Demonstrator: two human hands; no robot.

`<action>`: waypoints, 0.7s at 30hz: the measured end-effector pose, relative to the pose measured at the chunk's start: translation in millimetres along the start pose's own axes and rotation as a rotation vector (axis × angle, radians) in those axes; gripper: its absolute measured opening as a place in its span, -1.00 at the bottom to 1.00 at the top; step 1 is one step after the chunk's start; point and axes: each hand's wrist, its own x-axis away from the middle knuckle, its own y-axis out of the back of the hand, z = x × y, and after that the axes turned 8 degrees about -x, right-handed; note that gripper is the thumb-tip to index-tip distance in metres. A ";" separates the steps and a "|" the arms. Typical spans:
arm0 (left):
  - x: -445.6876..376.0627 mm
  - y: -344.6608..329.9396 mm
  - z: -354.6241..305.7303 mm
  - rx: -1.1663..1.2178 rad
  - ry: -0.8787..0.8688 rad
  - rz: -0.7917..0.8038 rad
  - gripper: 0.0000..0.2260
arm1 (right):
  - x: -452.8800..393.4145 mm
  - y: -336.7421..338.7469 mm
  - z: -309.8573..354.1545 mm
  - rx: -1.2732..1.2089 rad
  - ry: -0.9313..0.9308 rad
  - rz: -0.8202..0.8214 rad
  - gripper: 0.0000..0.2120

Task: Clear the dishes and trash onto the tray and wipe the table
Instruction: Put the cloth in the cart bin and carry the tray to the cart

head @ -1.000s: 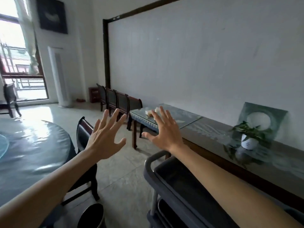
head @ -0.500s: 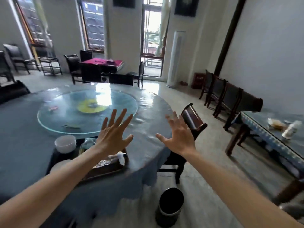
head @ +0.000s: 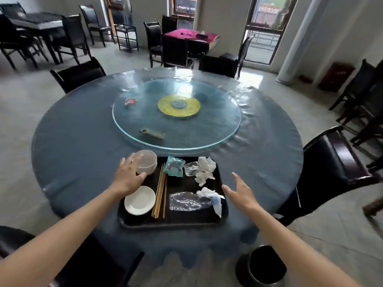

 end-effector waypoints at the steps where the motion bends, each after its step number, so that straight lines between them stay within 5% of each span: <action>1: -12.2 -6.8 12.1 0.027 0.048 0.022 -0.37 | -16.5 -7.2 -4.8 -0.017 -0.034 0.020 -0.29; 10: -81.4 -89.5 101.4 0.210 0.603 0.188 -0.53 | -150.5 -70.2 -46.6 -0.020 -0.266 0.132 -0.34; 16: -102.8 -131.5 124.2 0.210 0.575 0.272 -0.64 | -189.5 -100.1 -62.6 0.005 -0.289 0.022 -0.56; 21: -114.8 -149.6 144.4 -0.065 0.418 0.220 -0.61 | -201.0 -103.7 -83.8 0.209 -0.249 -0.022 -0.66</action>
